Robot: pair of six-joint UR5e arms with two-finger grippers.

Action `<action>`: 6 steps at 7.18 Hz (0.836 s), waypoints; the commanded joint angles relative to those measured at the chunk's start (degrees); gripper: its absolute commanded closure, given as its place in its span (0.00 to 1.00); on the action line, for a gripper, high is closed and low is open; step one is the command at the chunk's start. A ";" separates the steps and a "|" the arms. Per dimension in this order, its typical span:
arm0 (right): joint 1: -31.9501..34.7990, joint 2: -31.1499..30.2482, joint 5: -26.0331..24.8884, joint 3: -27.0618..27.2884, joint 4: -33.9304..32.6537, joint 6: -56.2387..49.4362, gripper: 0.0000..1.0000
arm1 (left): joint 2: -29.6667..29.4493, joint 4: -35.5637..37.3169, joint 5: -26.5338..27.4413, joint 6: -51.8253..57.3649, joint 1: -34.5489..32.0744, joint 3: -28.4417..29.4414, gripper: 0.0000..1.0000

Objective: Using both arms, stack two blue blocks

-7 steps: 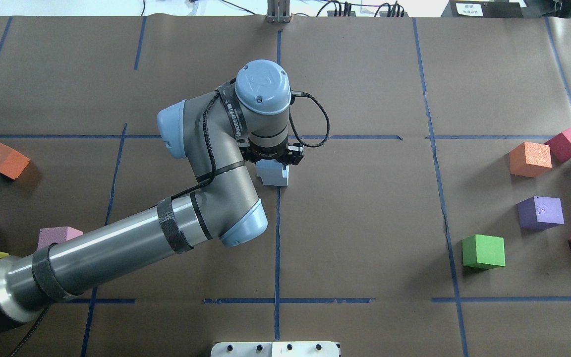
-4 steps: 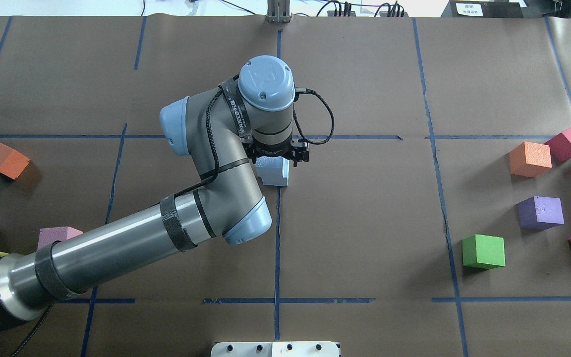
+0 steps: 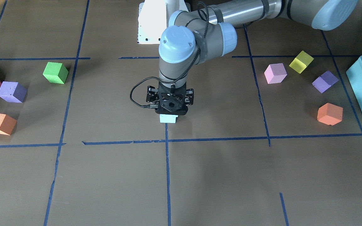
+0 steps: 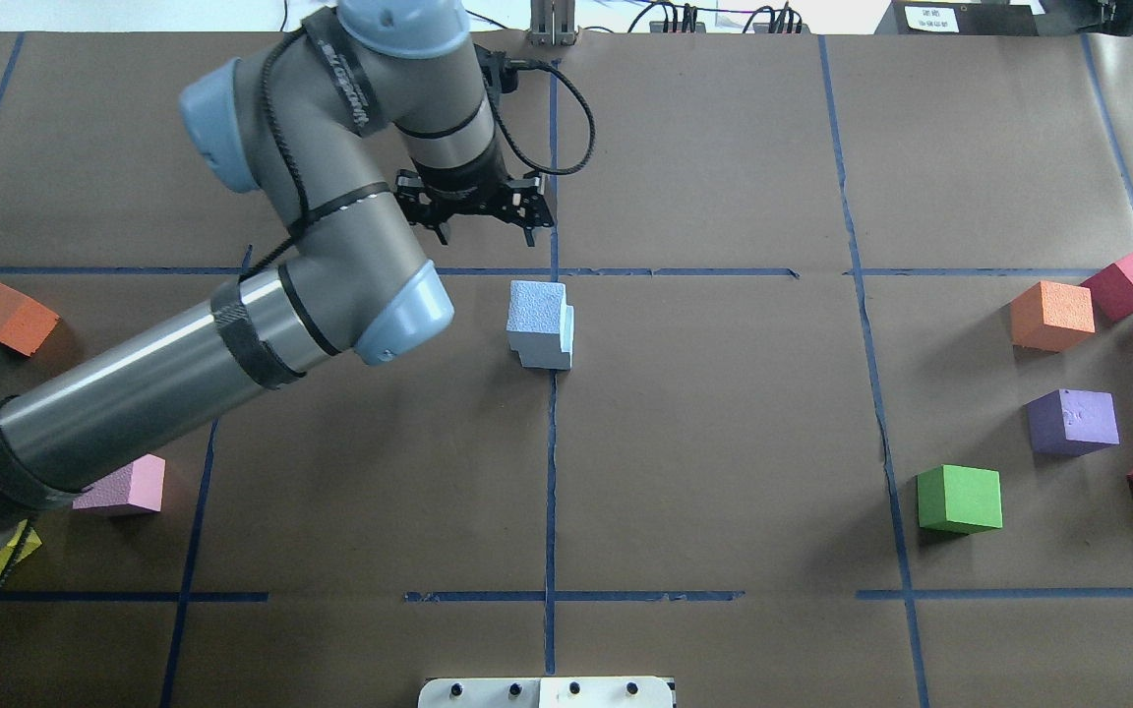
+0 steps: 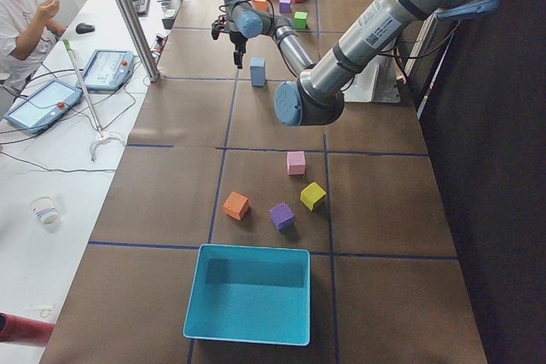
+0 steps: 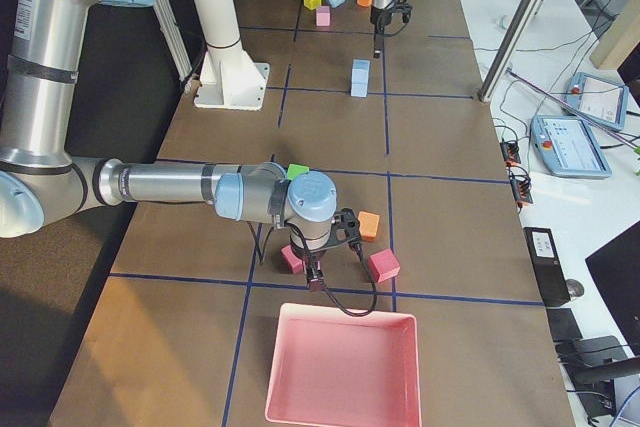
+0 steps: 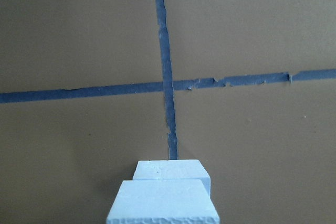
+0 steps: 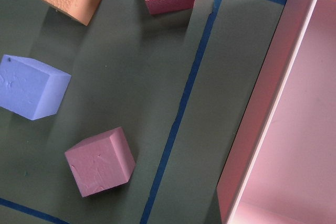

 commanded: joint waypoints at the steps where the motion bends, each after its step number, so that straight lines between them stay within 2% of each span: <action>1: 0.00 0.00 -0.12 -0.17 0.00 0.04 0.00 | 15.76 0.70 -2.77 17.14 -8.90 -10.41 0.00; 3: 0.00 0.00 -0.20 -0.26 -0.09 0.21 0.00 | 32.02 -1.21 -11.61 38.21 -21.45 -12.75 0.00; 4: 0.00 0.00 -0.12 -0.18 -0.09 1.17 0.00 | 37.33 -1.49 -13.74 50.17 -28.56 -12.06 0.00; 5: 0.00 0.17 -0.12 0.17 0.08 4.05 0.00 | 41.12 -1.23 -16.19 55.07 -35.07 -11.53 0.00; 6: 0.00 2.00 -0.20 0.00 -0.09 6.95 0.00 | 47.08 -2.19 -16.39 60.25 -38.70 -11.96 0.00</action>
